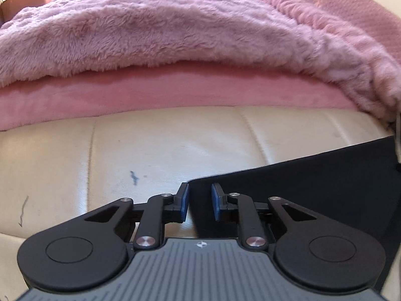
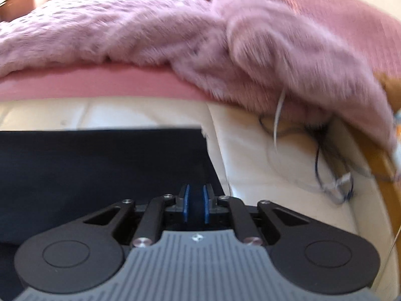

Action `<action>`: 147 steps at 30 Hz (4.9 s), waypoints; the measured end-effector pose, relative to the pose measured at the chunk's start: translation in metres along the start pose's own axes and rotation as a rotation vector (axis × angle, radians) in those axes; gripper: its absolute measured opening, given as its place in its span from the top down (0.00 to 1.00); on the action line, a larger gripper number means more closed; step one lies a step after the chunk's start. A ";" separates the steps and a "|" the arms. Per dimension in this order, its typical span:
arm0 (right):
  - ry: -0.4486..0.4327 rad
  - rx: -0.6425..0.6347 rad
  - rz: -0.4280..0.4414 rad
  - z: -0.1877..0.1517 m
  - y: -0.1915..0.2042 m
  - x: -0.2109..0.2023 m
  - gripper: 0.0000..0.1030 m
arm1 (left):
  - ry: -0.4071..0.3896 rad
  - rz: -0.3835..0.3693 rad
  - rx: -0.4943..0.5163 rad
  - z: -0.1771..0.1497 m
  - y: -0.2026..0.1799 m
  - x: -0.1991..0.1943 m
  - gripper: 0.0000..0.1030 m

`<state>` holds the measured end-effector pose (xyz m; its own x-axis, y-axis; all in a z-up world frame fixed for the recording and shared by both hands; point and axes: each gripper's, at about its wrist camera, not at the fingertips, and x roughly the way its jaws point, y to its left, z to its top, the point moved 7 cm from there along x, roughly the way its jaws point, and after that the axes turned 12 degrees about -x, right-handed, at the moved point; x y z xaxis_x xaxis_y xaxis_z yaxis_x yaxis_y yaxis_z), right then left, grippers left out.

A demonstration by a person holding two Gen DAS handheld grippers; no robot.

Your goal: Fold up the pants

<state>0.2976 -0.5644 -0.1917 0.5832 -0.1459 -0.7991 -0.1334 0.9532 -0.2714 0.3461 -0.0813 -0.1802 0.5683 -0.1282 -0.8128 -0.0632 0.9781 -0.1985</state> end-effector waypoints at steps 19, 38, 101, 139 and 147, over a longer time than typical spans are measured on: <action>-0.209 0.028 0.193 0.005 0.101 -0.080 0.89 | 0.141 -0.214 -0.374 -0.066 0.037 -0.052 0.60; -0.195 0.034 0.302 -0.008 0.183 -0.099 0.88 | 0.057 -0.188 -0.401 -0.081 0.036 -0.052 0.93; -0.073 -0.435 0.682 0.030 0.439 -0.141 0.79 | 0.119 -0.171 -0.523 -0.015 0.224 -0.178 0.91; -0.018 0.058 0.520 -0.044 0.218 -0.082 0.80 | 0.413 -0.255 -0.304 -0.026 -0.108 -0.049 0.93; -0.017 0.043 0.505 -0.041 0.221 -0.084 0.79 | 0.472 -0.349 -0.351 -0.036 -0.103 -0.039 0.81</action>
<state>0.1859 -0.3526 -0.2064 0.4671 0.3404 -0.8161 -0.3695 0.9136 0.1696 0.3006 -0.1827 -0.1478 0.1900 -0.5618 -0.8051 -0.2488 0.7658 -0.5931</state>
